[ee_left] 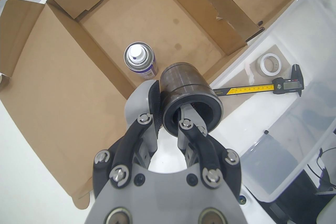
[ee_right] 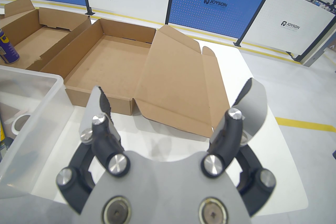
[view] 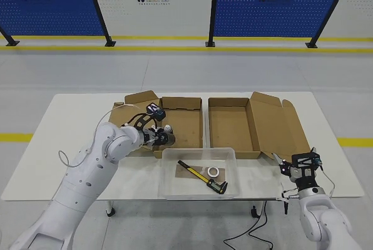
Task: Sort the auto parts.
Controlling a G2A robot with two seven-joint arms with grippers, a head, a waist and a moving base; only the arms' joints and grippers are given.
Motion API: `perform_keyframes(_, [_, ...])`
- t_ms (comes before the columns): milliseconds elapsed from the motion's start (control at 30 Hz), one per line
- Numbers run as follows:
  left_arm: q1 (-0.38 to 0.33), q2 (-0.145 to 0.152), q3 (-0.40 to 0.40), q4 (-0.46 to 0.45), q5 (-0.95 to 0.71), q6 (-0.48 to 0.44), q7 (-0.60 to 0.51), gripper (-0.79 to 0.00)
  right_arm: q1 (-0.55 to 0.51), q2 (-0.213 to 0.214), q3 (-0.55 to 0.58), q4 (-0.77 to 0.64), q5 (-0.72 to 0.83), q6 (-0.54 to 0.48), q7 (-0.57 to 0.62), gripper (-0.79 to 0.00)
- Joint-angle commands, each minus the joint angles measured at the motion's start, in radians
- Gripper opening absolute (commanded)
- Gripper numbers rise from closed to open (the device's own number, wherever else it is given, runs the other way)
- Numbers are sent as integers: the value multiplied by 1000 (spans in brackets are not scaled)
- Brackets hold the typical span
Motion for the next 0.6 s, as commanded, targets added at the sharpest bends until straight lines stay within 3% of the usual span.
perform_keyframes(0, [-9,-3,9,7,0,7,-2,-785,0,0,0,0,0,0,0,0])
perform_keyframes(567, [-81,-25,62,131,17,7,-12,-785,0,0,0,0,0,0,0,0])
